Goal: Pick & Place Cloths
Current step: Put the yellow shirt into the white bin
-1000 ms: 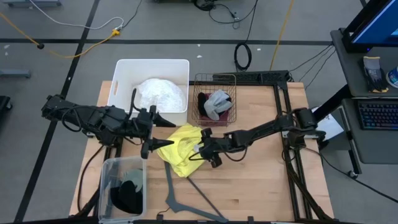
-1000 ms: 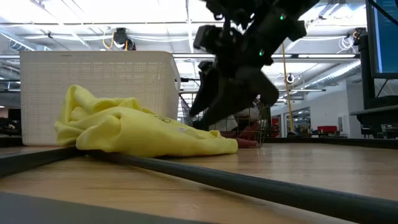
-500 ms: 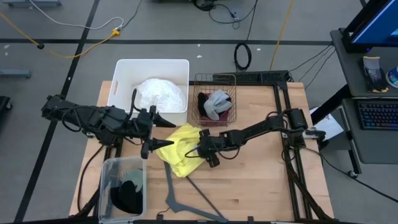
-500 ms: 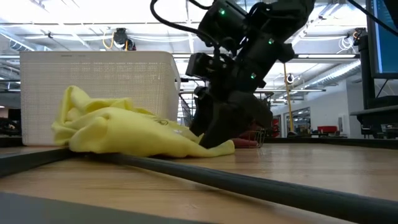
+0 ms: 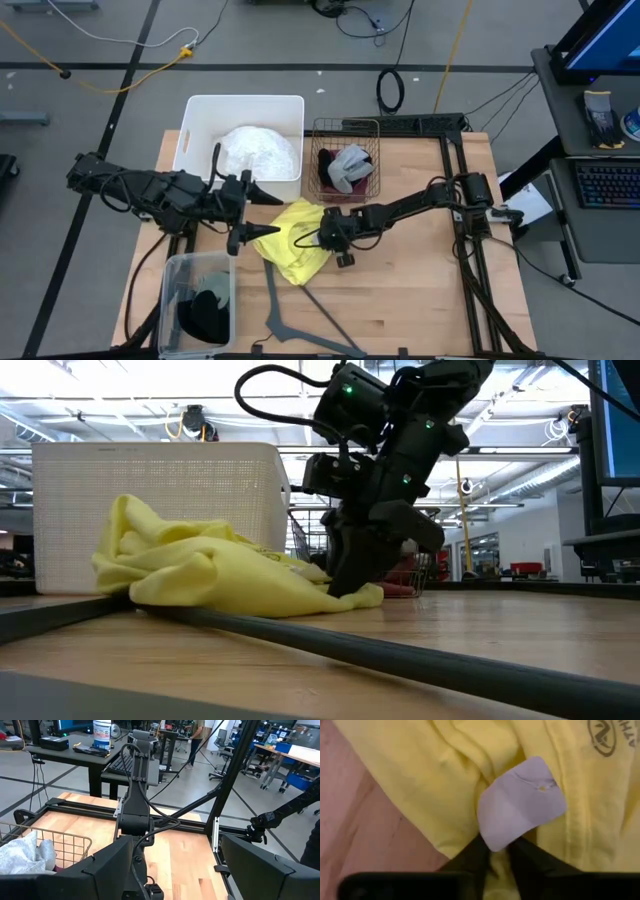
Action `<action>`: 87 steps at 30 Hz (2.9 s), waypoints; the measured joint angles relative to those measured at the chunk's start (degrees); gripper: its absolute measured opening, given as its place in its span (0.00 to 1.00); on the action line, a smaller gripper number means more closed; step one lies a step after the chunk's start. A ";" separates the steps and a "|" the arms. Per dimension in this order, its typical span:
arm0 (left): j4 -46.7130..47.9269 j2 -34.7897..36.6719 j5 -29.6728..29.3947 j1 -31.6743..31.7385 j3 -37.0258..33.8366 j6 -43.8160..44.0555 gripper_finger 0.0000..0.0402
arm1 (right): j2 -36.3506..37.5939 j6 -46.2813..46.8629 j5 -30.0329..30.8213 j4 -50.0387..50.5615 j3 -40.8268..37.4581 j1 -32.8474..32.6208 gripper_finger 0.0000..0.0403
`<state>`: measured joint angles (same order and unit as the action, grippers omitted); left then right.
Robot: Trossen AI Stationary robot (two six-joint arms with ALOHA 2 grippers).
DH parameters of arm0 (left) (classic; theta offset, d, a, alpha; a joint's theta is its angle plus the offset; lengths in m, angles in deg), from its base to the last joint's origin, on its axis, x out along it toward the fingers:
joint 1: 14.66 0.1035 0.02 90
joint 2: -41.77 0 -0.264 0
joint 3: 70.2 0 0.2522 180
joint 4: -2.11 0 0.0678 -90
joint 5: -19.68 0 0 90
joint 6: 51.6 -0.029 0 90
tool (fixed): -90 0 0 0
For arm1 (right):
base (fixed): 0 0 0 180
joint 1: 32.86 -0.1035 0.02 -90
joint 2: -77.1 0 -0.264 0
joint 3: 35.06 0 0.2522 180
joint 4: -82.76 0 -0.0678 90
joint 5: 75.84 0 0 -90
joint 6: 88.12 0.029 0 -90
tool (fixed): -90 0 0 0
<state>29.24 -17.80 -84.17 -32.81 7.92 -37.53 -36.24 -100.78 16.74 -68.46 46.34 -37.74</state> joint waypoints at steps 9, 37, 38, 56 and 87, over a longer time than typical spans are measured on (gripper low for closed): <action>0.00 -0.02 -0.18 0.00 0.00 1.31 0.77 | -0.07 1.93 0.34 1.42 -0.05 -0.05 0.03; -4.32 -15.34 4.54 -0.35 -0.02 15.33 0.77 | 12.52 0.86 8.36 8.84 -0.31 -8.91 0.00; -4.30 -15.76 4.66 -0.35 -0.02 16.01 0.77 | 12.74 0.86 8.36 8.84 -0.31 -9.07 0.00; -7.11 -16.22 0.55 0.46 -0.02 17.79 0.77 | 28.10 -5.51 18.74 5.82 -0.20 -11.45 0.00; -10.76 -16.20 -3.49 1.14 -0.02 16.71 0.77 | 36.22 -15.99 21.39 -10.30 -0.17 -12.37 0.00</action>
<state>18.48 -34.00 -87.66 -31.67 7.90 -20.82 -0.02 -116.76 38.13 -78.76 46.17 -50.11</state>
